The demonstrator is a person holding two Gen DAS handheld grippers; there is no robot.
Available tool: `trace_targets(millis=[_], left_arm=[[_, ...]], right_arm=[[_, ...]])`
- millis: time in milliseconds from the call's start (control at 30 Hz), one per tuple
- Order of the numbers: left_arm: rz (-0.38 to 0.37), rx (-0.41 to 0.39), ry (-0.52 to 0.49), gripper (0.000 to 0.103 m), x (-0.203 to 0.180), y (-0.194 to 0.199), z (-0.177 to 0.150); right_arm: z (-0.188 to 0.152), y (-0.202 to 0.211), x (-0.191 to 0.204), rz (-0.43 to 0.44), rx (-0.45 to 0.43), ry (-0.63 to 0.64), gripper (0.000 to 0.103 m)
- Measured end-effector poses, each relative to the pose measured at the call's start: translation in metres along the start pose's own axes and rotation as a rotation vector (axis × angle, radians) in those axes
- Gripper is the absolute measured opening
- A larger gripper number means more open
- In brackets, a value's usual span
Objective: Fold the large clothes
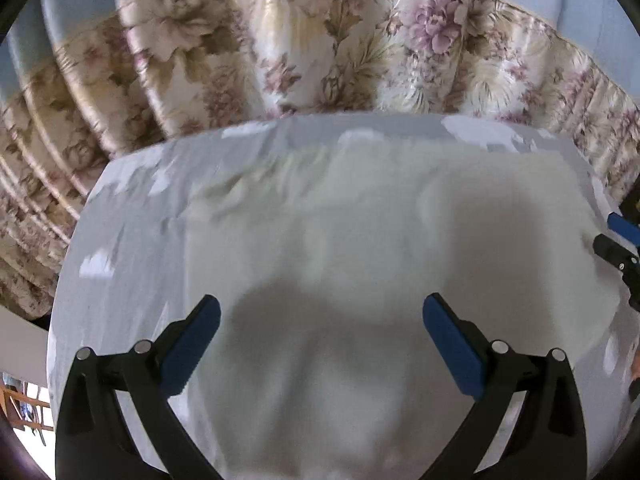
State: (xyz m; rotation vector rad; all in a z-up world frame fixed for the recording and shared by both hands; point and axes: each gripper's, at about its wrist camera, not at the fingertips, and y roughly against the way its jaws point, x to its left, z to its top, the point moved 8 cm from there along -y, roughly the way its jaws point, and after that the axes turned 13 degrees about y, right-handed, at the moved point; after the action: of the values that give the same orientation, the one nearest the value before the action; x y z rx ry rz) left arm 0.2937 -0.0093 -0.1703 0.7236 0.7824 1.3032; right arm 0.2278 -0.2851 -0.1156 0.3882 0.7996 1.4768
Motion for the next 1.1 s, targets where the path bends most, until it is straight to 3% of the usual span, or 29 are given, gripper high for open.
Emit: trace_targets(millis=[100, 200, 267, 333, 400, 500, 600, 700, 833, 967, 1100], left_arm=[[0.053, 0.049, -0.011, 0.102, 0.011, -0.020, -0.017], [-0.006, 0.112, 0.059, 0.102, 0.017, -0.039, -0.026], [-0.027, 0.115, 0.065, 0.102, 0.018, -0.044, -0.026], [-0.055, 0.123, 0.082, 0.102, 0.019, -0.047, -0.026], [-0.069, 0.134, 0.114, 0.102, 0.022, -0.041, -0.025], [-0.040, 0.050, 0.113, 0.102, 0.032, -0.010, -0.017], [-0.083, 0.010, 0.147, 0.102, 0.047, 0.010, -0.005], [-0.157, 0.070, 0.202, 0.102, 0.059, 0.002, -0.001], [-0.111, 0.111, 0.233, 0.102, 0.072, -0.023, -0.003], [-0.221, 0.160, 0.317, 0.101, 0.074, -0.038, -0.013], [-0.354, 0.178, 0.286, 0.101, 0.043, -0.034, -0.017]], right_arm=[[-0.026, -0.013, 0.000, -0.015, 0.073, 0.009, 0.067], [-0.042, -0.032, -0.009, -0.010, 0.108, -0.028, 0.070], [-0.046, -0.037, -0.009, -0.037, 0.113, -0.010, 0.082], [-0.048, -0.043, -0.012, -0.046, 0.112, -0.017, 0.084], [-0.049, -0.039, -0.015, -0.021, 0.113, -0.046, 0.083], [-0.044, -0.025, -0.014, -0.004, 0.086, -0.046, 0.077], [-0.037, -0.013, -0.006, 0.009, 0.050, -0.040, 0.077], [-0.028, -0.008, 0.004, 0.010, 0.024, -0.020, 0.077], [-0.025, -0.009, 0.016, -0.011, 0.029, 0.028, 0.077], [-0.028, -0.012, 0.021, -0.024, 0.037, 0.064, 0.077], [-0.028, -0.013, 0.017, -0.015, 0.039, 0.030, 0.077]])
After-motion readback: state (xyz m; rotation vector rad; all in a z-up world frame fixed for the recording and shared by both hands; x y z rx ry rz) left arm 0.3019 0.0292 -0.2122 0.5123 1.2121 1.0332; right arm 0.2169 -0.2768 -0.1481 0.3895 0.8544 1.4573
